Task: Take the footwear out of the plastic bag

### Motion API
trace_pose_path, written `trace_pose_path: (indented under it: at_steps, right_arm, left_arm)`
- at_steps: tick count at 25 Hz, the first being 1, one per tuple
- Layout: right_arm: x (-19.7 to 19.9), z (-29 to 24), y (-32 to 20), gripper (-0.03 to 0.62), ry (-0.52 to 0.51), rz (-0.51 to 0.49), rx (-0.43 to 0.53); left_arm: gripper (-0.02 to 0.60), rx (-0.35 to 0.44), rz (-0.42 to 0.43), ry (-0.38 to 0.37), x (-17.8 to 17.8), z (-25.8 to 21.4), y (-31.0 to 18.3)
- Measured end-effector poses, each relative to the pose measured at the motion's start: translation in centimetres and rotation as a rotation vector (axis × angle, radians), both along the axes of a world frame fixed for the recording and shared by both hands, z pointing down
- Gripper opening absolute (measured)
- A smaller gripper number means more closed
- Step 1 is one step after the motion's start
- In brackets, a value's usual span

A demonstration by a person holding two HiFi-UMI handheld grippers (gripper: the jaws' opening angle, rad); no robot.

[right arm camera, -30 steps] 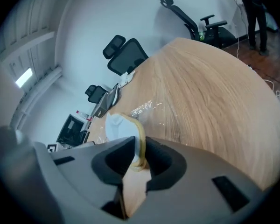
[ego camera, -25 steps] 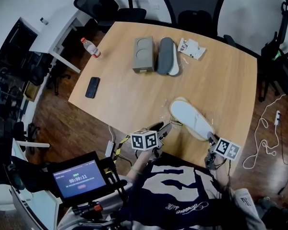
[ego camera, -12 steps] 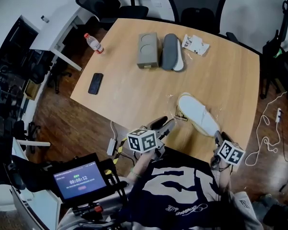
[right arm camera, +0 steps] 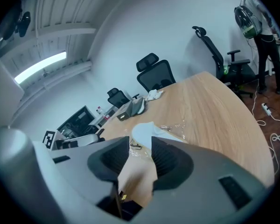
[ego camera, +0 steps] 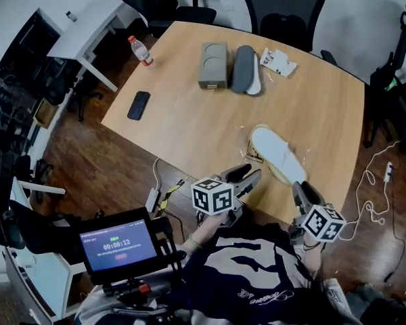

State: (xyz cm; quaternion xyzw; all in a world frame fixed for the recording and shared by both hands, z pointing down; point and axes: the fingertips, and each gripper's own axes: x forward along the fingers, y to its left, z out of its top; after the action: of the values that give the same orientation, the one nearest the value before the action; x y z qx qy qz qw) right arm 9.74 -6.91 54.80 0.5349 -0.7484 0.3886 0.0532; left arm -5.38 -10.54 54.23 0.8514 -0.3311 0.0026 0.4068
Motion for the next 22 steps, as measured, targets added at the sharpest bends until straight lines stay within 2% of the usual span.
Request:
trace_pose_path:
  at_steps: [6, 9, 12, 18, 22]
  right_arm:
    - [-0.9, -2.2, 3.7, 0.107, -0.007, -0.137, 0.054]
    - [0.3, -2.4, 7.5, 0.03, -0.006, -0.191, 0.049]
    - [1.7, -2.1, 11.8, 0.007, -0.001, -0.247, 0.042]
    - [3.5, -1.3, 18.3, 0.0, -0.067, -0.315, 0.004]
    - [3.1, -1.9, 21.1, 0.0, -0.082, -0.352, 0.011]
  left_arm:
    - [0.189, 0.014, -0.016, 0.002, 3.6, -1.4, 4.2]
    - [0.189, 0.021, -0.064, 0.021, 5.5, -2.4, 7.9]
    - [0.189, 0.016, -0.134, 0.042, 6.8, -2.8, 12.2]
    - [0.189, -0.031, -0.206, 0.019, 8.6, -1.7, 21.1]
    - [0.189, -0.007, -0.225, -0.016, 8.8, -2.7, 24.3]
